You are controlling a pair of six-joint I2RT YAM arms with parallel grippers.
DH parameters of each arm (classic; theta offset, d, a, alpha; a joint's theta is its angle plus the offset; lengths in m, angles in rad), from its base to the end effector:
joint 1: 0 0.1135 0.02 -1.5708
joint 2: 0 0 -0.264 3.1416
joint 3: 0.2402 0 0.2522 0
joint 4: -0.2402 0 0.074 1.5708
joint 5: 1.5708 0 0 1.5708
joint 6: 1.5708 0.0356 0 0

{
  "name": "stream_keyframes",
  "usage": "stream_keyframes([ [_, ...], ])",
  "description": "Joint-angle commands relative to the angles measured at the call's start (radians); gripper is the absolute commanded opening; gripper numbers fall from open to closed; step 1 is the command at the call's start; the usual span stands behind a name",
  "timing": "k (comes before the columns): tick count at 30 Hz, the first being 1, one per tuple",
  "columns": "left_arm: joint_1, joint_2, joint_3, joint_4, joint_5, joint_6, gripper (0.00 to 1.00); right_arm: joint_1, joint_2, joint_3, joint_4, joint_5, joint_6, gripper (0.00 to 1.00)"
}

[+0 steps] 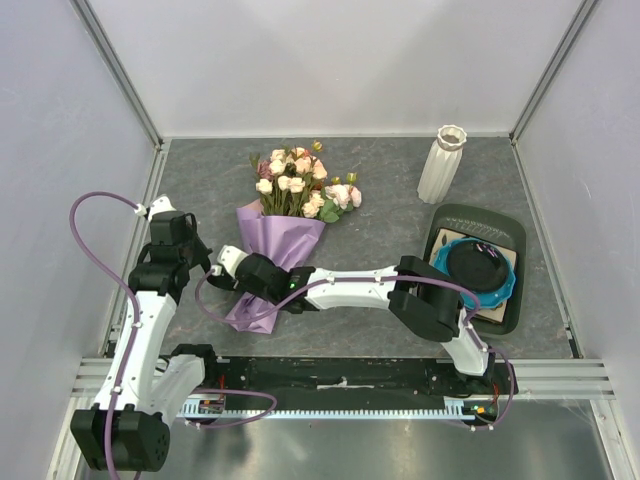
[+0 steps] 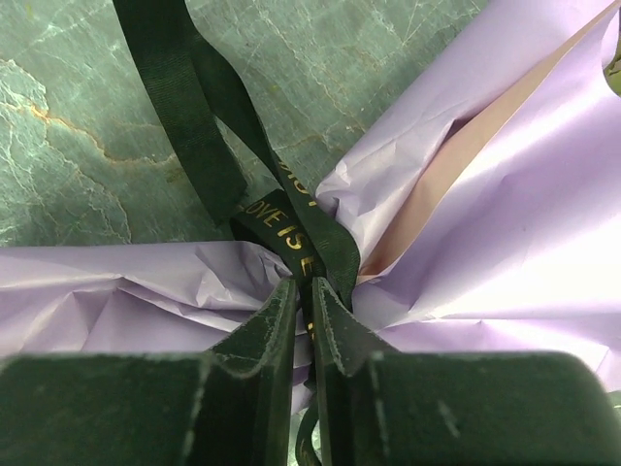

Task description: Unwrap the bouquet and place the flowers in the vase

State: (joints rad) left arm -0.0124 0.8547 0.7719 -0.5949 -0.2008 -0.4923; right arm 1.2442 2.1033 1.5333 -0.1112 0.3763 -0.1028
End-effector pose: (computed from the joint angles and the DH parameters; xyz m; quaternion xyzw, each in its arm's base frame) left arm 0.1807 0.0049 0.2839 -0.2553 0.8614 -0.0197 0.4386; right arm 0.1651 0.4465 0.1918 -0.4902 0.7433 0.0863 0.4469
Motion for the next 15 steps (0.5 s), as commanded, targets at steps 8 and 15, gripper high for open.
stream_keyframes([
  [8, 0.011, 0.001, -0.005, 0.040, -0.023, -0.006, 0.02, 0.006, -0.094, 0.034, 0.053, 0.055, 0.050, 0.00],
  [15, 0.011, 0.021, -0.005, 0.038, -0.012, -0.012, 0.02, 0.008, -0.189, 0.028, 0.080, 0.029, 0.130, 0.00],
])
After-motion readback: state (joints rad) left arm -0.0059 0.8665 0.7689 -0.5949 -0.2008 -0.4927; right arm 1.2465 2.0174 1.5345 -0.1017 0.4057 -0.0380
